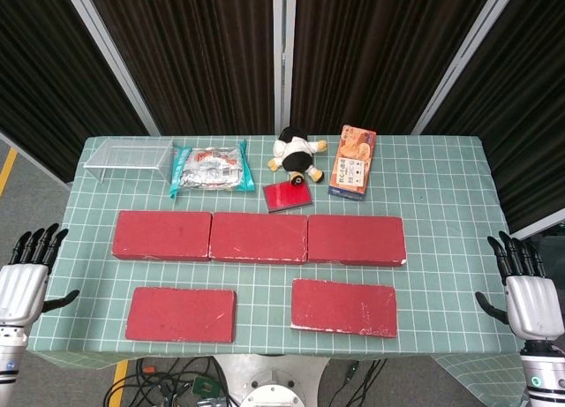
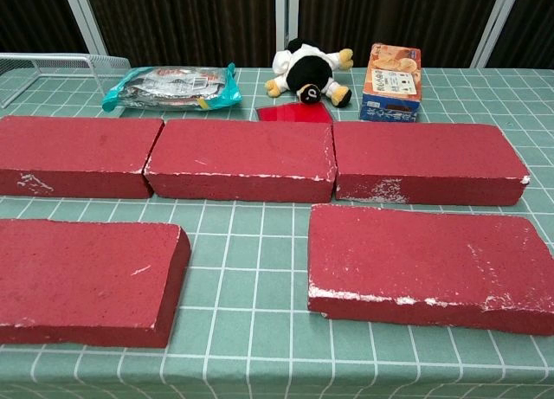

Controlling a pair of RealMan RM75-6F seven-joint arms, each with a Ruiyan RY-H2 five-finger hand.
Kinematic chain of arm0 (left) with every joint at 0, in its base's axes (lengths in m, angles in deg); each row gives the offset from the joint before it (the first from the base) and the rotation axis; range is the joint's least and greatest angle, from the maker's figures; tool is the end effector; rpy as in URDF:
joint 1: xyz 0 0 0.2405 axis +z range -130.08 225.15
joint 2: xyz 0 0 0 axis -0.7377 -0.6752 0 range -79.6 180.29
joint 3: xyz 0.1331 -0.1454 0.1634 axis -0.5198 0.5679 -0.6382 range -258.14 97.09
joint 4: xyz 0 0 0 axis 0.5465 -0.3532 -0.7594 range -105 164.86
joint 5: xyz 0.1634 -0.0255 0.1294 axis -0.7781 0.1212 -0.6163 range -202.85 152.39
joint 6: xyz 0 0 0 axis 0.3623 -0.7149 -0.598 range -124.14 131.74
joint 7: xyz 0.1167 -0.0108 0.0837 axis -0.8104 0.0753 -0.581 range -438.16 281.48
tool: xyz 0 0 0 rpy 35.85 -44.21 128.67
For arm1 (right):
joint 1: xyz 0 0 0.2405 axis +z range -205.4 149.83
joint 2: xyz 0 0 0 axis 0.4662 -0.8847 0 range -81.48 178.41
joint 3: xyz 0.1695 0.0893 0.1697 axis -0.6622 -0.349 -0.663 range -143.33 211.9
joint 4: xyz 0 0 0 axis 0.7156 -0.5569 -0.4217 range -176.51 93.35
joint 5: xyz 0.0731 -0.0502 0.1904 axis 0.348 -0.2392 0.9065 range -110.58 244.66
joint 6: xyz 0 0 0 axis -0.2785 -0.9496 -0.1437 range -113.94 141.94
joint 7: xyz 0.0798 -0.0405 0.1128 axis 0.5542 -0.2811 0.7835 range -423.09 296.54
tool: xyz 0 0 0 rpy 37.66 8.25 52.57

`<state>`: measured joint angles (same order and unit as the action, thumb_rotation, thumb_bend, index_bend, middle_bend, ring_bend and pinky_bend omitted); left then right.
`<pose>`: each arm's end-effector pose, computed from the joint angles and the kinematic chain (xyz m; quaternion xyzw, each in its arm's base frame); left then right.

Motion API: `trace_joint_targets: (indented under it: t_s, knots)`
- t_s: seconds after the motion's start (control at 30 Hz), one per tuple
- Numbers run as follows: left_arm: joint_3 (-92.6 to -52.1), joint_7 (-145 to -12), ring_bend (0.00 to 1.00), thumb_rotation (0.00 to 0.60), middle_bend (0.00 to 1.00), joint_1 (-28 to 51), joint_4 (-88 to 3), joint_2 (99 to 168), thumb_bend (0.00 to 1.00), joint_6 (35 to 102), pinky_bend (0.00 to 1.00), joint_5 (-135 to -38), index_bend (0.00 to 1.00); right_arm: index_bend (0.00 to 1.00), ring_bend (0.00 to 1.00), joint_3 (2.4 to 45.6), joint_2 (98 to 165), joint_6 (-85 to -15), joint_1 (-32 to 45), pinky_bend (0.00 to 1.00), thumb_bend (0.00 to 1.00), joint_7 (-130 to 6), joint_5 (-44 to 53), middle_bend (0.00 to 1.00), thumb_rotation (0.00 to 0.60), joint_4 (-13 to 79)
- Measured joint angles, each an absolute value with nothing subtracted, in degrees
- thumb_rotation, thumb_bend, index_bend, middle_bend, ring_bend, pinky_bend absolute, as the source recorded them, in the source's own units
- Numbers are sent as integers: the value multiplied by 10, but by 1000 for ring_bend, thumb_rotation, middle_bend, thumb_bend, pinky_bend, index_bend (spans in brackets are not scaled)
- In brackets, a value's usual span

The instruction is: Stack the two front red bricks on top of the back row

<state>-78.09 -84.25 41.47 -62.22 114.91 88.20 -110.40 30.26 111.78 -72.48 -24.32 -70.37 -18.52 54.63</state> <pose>-0.3103 0.1861 0.1551 -0.6161 -0.3601 -0.3585 0.6019 -0.3008 -0.1768 0.1638 0.5936 -0.3629 0.3735 0.6136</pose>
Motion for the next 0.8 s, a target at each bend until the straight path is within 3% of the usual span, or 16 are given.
trace_joint_targets:
  t_s: [0.53, 0.8]
  knots:
    - [-799, -807, 0, 600, 0, 413, -673, 1128, 0, 864, 0, -1124, 36, 0, 0, 304, 1116, -717, -240, 0, 144, -703, -188, 0, 600, 547]
    - [-838, -810, 0, 600, 0, 388, -777, 1106, 0, 786, 0, -1164, 36, 0, 0, 302, 1108, -720, -241, 0, 143, -688, -187, 0, 600, 540]
